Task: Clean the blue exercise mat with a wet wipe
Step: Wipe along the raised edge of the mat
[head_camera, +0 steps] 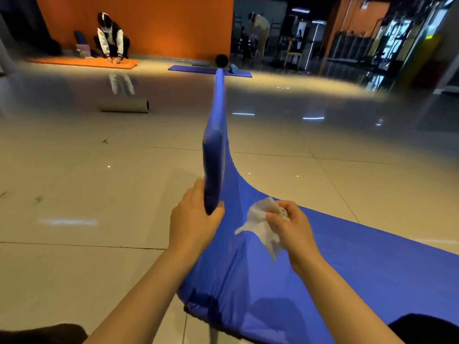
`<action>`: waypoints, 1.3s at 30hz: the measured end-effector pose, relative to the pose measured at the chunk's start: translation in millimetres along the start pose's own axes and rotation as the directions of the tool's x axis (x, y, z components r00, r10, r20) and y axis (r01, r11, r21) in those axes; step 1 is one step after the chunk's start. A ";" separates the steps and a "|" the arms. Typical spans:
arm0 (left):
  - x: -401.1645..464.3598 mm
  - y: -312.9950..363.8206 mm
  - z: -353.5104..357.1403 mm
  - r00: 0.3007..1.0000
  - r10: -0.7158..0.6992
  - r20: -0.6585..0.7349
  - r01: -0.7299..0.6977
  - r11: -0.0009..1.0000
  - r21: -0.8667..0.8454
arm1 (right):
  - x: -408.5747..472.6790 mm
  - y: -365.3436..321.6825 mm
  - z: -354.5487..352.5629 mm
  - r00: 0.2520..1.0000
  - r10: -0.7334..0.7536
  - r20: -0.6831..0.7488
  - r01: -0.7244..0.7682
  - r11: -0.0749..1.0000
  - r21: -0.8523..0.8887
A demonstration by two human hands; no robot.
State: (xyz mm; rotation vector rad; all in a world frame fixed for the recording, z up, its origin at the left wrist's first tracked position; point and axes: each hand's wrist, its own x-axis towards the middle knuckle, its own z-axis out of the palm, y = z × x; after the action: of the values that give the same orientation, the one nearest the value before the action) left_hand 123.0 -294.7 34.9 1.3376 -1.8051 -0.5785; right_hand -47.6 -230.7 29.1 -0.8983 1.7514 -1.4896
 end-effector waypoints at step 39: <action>-168.6 12.0 -31.4 0.984 -0.072 -0.166 0.023 0.960 -0.280 | -69.0 -22.8 8.9 0.380 -0.693 0.613 0.925 0.289 -0.248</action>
State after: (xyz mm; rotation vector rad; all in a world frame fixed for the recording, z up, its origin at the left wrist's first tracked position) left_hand 162.3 -129.8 6.7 1.2029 -1.4928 -0.6904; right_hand -0.7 -180.4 54.0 -2.6030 1.3974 -1.1065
